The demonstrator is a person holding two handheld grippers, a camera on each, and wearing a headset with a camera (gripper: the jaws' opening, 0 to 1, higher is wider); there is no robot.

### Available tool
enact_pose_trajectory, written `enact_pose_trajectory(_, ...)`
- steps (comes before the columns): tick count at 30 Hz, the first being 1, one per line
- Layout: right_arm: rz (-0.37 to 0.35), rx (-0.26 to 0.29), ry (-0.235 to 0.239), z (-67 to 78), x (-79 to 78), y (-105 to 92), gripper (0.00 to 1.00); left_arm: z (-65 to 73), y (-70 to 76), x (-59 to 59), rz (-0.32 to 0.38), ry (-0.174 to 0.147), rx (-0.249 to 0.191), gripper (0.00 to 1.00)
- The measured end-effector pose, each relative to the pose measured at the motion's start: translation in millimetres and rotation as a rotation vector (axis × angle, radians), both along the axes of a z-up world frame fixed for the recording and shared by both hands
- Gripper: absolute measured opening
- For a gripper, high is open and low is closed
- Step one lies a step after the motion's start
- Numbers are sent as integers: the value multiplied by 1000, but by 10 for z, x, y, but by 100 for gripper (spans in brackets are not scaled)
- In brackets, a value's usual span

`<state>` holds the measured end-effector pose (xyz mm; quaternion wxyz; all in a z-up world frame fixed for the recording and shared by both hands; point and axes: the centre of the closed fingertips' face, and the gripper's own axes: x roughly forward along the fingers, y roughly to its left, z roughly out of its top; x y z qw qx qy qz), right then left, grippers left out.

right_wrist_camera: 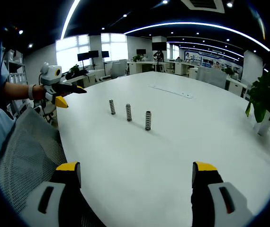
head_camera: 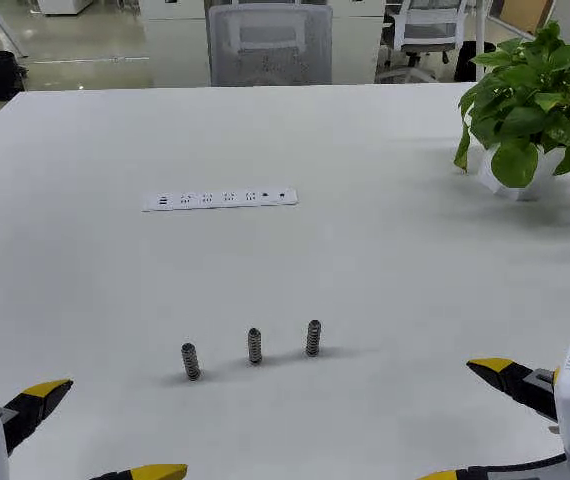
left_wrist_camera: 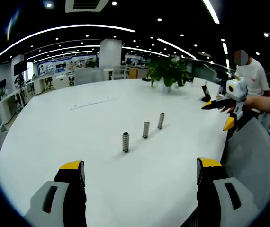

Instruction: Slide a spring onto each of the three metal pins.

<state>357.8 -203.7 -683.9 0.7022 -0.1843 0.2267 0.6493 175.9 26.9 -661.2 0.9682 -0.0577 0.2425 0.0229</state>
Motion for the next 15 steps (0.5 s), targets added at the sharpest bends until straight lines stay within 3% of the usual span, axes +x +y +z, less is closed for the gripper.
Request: enact_pose_trajectory(15,-10,4,2,22,-10,-26,99,-20,-23,-2,13,-10,-9,100)
